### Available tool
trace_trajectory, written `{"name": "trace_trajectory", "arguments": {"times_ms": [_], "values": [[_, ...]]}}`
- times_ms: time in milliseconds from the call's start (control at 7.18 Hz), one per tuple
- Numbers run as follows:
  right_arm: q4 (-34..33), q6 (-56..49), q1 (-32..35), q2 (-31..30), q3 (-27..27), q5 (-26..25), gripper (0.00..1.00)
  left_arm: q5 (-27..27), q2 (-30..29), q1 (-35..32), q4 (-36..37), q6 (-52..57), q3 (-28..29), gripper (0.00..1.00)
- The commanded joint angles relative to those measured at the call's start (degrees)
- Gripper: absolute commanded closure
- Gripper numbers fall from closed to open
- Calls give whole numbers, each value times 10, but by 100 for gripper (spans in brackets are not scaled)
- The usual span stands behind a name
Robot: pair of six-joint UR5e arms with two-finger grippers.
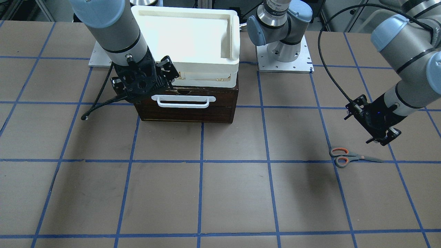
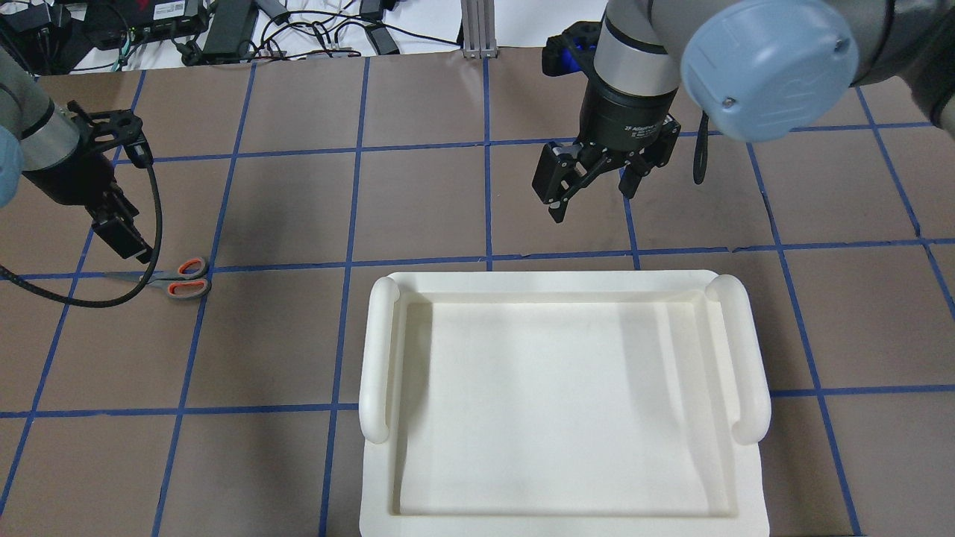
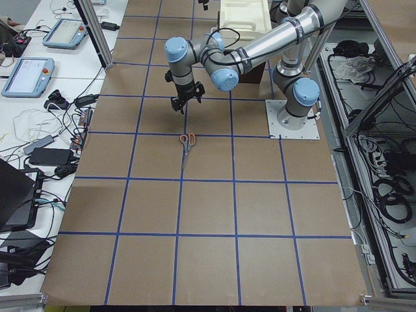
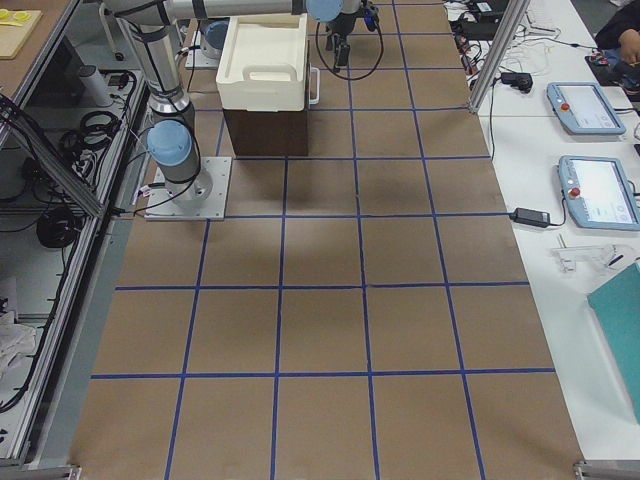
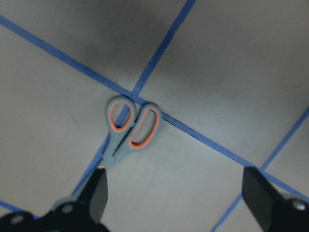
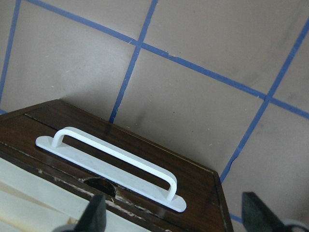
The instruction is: Place scissors in drawer with both arms
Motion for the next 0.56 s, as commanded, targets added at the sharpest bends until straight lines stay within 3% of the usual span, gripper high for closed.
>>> {"name": "trace_trajectory", "arguments": {"times_ms": [0, 418], "values": [[-22, -216, 11, 26, 4, 6, 0, 8, -59, 45, 94, 197, -13, 0], [-43, -458, 32, 73, 5, -18, 0, 9, -126, 62, 168, 419, -13, 0]]}}
